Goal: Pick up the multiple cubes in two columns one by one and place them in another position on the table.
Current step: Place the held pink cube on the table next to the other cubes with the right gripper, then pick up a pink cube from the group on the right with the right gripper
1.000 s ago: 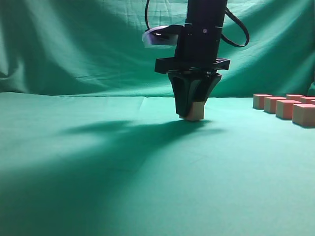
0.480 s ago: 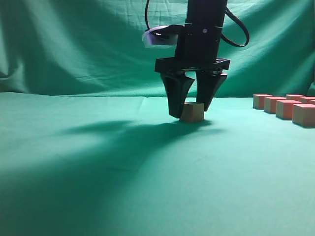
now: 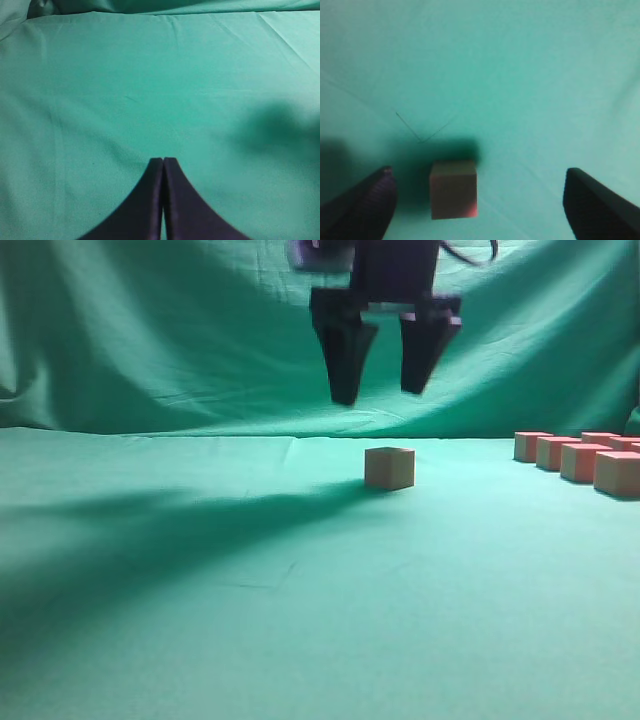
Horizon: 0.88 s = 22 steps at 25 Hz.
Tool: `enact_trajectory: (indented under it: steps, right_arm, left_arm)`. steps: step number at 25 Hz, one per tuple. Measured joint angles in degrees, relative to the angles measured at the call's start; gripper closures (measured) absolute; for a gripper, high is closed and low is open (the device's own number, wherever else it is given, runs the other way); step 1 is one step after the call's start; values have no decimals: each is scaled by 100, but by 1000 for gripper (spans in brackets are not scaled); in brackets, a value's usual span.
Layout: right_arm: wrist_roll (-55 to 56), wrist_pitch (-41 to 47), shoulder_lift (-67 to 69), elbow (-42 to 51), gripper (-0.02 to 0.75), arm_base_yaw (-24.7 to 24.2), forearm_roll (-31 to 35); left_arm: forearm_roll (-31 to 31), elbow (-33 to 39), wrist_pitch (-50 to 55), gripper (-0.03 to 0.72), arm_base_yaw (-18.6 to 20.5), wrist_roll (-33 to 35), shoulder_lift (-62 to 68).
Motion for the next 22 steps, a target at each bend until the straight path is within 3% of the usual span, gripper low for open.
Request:
enact_trajectory:
  steps: [4,10,15,17,18,19,22]
  right_arm:
    - [272,219,-99,-777,120,0,-10]
    - [687,304,-908,-668,120,0,-205]
    - [861,312,-2125,395,120,-380,-363]
    - [889,312,-2586,991,120,-758,-376]
    - [899,327,-2815,1328,176,-964,-379]
    - [913,338,-3023,1660,186,-1136,-399]
    - [940,338,-3468,2522,176,-1674,-409]
  left_arm:
    - [0,0,0,688,0,0,0]
    - [0,0,0,688,0,0,0]
    - [0,0,0,688,0,0,0]
    - [0,0,0,688,0,0,0]
    - [0,0,0,688,0,0,0]
    - [0,0,0,688,0,0,0]
    - [0,0,0,688,0,0,0]
